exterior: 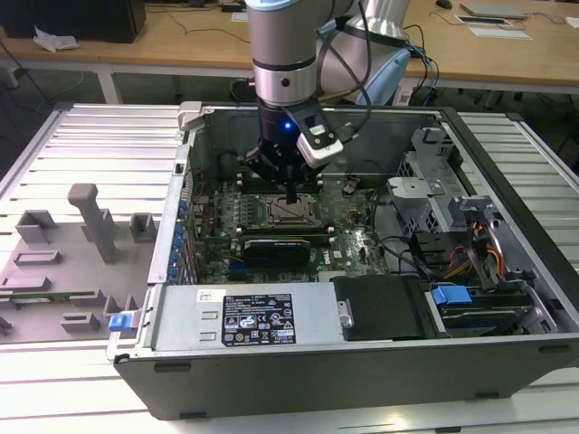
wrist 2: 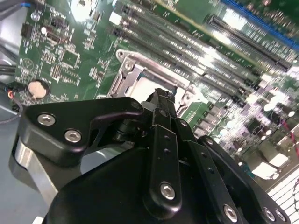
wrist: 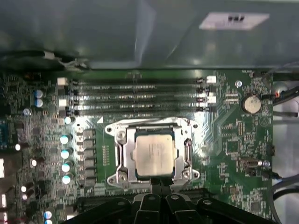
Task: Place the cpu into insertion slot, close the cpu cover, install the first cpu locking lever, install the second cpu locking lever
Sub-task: 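Install the second cpu locking lever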
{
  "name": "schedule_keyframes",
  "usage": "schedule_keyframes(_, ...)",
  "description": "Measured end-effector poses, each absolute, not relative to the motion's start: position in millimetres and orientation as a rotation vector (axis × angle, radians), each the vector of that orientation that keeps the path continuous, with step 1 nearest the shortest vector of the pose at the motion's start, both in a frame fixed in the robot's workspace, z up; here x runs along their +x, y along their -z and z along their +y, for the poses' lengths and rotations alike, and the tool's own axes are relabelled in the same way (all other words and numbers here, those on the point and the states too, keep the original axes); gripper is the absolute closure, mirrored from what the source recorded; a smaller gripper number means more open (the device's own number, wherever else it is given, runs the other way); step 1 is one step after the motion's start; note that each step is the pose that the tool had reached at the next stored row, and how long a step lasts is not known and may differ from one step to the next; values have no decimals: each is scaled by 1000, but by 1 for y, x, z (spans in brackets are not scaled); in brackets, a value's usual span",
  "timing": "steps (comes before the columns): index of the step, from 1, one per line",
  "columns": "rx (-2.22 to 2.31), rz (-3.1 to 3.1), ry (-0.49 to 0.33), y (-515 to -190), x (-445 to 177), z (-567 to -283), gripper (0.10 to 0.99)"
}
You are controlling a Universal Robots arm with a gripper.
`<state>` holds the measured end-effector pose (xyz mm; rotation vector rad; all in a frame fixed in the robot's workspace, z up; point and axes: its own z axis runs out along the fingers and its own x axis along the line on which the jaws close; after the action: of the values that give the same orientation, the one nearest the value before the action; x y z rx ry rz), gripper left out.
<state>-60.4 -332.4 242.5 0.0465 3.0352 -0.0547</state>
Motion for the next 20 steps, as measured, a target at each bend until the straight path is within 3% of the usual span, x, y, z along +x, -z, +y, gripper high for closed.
schedule_keyframes(20,73,3036,31,-241,-61,-358,980)
